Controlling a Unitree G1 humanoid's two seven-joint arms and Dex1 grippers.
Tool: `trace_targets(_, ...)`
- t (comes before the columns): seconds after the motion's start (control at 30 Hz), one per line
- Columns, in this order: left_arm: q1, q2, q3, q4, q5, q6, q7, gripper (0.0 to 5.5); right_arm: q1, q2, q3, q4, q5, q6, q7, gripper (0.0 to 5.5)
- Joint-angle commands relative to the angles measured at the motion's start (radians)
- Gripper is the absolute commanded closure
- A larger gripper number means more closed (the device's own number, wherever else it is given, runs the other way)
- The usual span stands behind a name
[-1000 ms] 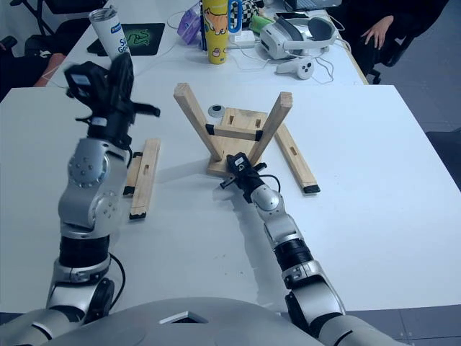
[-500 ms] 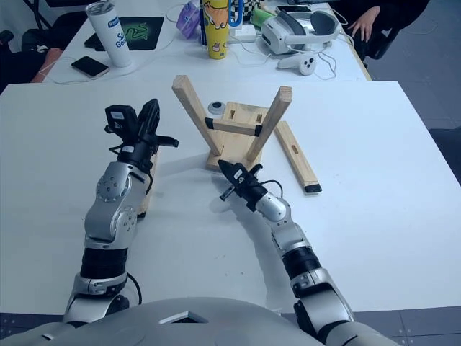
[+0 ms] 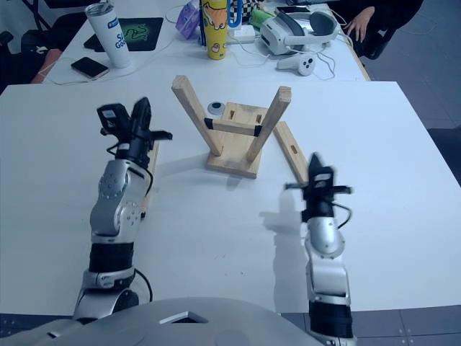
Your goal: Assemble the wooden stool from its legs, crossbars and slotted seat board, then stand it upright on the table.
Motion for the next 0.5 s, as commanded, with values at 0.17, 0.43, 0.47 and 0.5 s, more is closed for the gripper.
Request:
trace_targets(0.17,-0.049,-0.023,-0.160,-0.011,0.000,0.000,-0.169,5.47,-0.216,0.058,0.043,-0.109,-0.040,0.162,-0.066,5.50)
trace_targets(0.43,0.031,0.037,-0.316,-0.044,0.131,0.219,-0.182,5.47,-0.250,-0.016,0.330,0.173,0.023,0.347,0.308,5.50)
trace_targets(0.47,0.028,0.060,-0.279,-0.045,0.152,0.220,-0.162,5.47,-0.246,-0.042,0.304,0.194,0.021,0.340,0.316,5.50)
trace_targets(0.5,0.025,0.083,-0.254,-0.037,0.170,0.215,-0.150,5.47,-0.241,-0.068,0.276,0.215,0.021,0.339,0.321,5.50)
